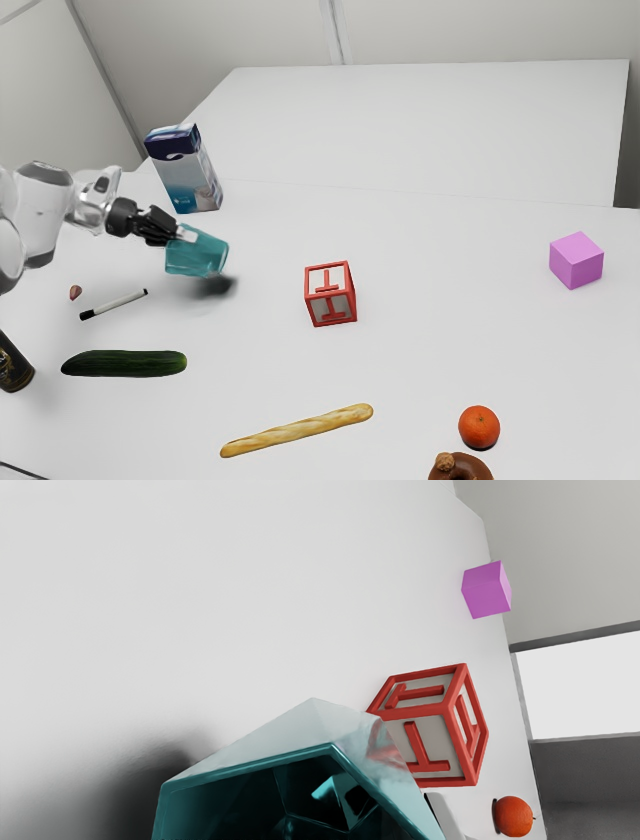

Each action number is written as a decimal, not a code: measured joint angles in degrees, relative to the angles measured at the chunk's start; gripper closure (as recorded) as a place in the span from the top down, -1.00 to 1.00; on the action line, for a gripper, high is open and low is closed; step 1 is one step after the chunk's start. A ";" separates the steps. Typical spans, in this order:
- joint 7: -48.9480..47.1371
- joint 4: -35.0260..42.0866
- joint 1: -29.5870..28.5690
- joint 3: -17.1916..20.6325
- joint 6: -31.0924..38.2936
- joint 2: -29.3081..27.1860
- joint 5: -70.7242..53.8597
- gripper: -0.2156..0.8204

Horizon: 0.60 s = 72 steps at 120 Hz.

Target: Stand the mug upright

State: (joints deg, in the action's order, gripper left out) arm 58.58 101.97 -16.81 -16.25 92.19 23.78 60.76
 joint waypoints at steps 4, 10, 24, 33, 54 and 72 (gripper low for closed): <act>-0.33 -1.76 1.62 0.13 1.04 -0.31 -3.13 -0.91; -1.16 -3.60 4.34 0.71 3.33 -1.33 -9.55 -0.92; -3.87 -4.09 9.83 2.32 9.11 -4.10 -25.08 -0.92; -6.16 2.90 13.72 2.66 14.47 -9.64 -33.73 -0.92; -13.50 14.51 19.69 3.75 26.51 -18.37 -50.15 -0.93; -20.73 19.17 21.45 4.89 33.72 -20.41 -57.31 -0.93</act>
State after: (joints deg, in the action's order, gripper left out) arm 37.85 121.14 4.64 -11.36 125.91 3.37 3.45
